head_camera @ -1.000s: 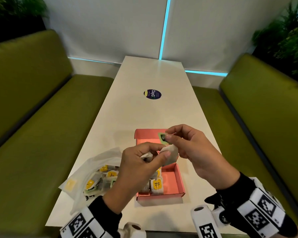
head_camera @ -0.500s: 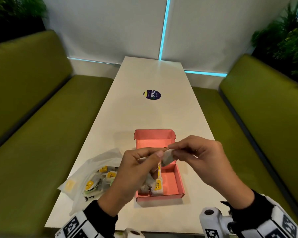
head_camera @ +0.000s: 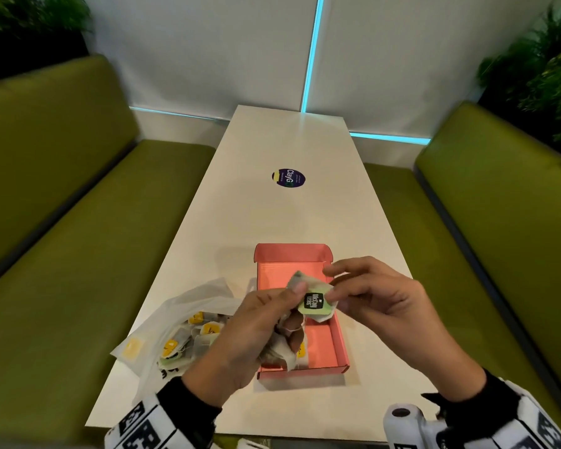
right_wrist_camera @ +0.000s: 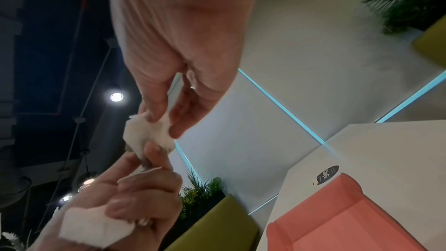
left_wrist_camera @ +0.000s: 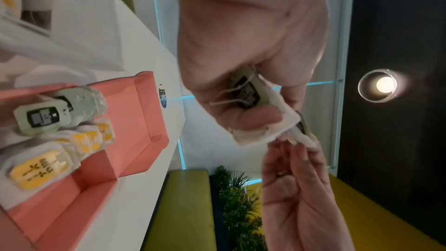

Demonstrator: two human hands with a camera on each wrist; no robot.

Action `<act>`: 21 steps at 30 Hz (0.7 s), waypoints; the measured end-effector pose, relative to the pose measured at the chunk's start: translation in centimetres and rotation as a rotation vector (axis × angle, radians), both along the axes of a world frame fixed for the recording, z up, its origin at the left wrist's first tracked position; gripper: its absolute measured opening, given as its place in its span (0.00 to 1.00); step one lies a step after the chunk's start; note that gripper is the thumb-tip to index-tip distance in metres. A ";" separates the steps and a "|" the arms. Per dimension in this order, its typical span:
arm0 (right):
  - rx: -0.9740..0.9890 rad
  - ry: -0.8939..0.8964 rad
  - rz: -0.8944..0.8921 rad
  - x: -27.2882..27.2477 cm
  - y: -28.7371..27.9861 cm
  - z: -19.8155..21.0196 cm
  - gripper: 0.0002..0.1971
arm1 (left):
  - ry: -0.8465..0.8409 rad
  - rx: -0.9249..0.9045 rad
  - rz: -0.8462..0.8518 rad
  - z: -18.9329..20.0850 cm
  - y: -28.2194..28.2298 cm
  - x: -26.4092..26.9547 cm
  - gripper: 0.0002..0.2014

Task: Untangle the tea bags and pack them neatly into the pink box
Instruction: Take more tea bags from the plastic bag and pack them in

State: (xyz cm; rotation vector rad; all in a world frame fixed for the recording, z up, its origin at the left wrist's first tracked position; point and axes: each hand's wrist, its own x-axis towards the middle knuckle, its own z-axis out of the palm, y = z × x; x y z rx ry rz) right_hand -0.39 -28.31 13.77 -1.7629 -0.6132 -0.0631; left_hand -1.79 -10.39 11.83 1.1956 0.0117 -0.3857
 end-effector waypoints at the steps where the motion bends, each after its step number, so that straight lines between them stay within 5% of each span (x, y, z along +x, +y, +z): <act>1: 0.005 0.050 -0.033 0.0 0.0 -0.1 0.09 | -0.015 0.001 0.046 -0.3 -0.2 0.0 0.17; 7: 0.232 0.530 -0.160 -0.5 1.6 -0.5 0.20 | -0.088 0.083 0.256 -1.1 -1.4 -0.4 0.19; 13: 0.137 0.538 -0.251 0.2 2.2 -0.4 0.01 | -0.107 0.133 0.228 -1.3 -1.8 -0.8 0.18; 18: 0.164 0.598 -0.240 0.7 2.3 0.0 0.03 | -0.313 0.299 0.391 -1.4 -0.9 -0.6 0.18; 21: 0.168 0.596 -0.241 0.9 2.2 0.5 0.05 | -0.462 0.395 0.533 -1.5 0.0 -0.2 0.09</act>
